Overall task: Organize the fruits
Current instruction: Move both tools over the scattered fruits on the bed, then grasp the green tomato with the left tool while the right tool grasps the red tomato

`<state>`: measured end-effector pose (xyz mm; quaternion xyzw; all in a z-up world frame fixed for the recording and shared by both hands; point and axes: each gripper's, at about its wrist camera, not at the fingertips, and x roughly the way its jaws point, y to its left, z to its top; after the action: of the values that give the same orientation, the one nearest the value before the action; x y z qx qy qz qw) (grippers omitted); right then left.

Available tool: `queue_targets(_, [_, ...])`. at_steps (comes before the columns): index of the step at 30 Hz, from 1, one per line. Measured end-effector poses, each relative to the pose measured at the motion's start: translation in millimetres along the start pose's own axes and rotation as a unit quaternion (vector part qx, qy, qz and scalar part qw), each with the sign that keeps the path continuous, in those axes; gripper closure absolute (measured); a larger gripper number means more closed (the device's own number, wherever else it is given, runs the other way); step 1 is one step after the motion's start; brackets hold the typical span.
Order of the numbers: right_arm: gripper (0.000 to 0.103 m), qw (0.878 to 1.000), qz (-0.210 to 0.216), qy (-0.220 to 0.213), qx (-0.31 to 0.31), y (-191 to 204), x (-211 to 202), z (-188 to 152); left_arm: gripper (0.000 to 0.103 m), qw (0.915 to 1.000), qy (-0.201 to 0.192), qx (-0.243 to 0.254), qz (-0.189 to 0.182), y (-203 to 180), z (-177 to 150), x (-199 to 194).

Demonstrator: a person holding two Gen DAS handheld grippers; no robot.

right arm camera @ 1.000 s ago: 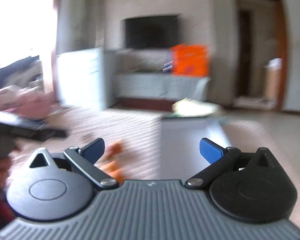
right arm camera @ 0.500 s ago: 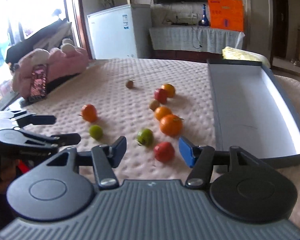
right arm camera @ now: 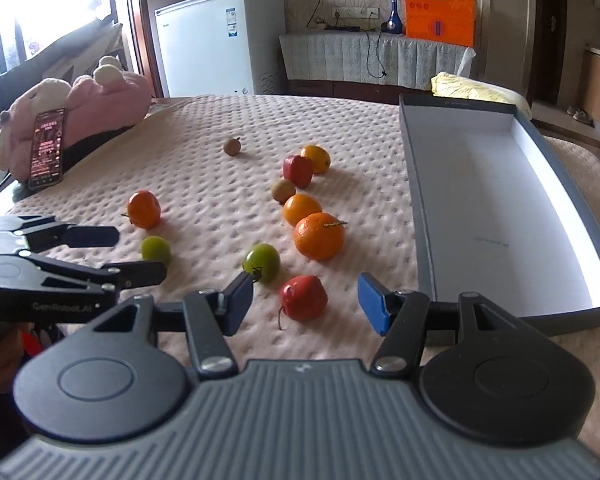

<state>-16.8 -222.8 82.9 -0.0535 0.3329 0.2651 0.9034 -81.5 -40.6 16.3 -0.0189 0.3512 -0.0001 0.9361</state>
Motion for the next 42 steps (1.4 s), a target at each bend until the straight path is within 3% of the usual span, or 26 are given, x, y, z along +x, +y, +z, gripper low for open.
queue_targets(3, [0.046,1.000,0.000,0.008,-0.011,4.0,4.0,-0.1,0.033,1.0000,-0.002,0.002,-0.001,-1.2,-0.5,0.7])
queue_targets(5, [0.061,1.000,0.005,0.017,-0.014,4.4,7.5,0.5,0.034,1.0000,-0.003,0.002,0.000,-1.4,-0.2,2.2])
queue_targets(16, [0.061,0.999,-0.002,0.042,-0.020,2.3,23.4,4.2,0.034,0.9999,-0.005,-0.012,0.007,2.0,2.5,12.4])
queue_targets(19, [0.061,0.999,-0.003,0.047,-0.025,3.7,25.1,3.9,0.044,0.9998,-0.003,-0.017,0.004,2.4,3.1,16.4])
queue_targets(30, [0.067,0.997,-0.009,0.061,-0.037,8.8,32.2,3.8,0.060,0.9999,-0.006,-0.011,0.001,-0.5,1.5,23.4])
queue_targets(34, [0.069,0.997,-0.011,0.062,-0.035,8.6,32.4,3.8,0.073,0.9998,-0.006,-0.016,-0.001,2.2,1.3,22.7])
queue_targets(42, [0.070,0.999,-0.003,0.041,-0.021,6.4,24.5,5.6,0.074,0.9997,-0.012,-0.023,0.000,5.9,1.9,18.4])
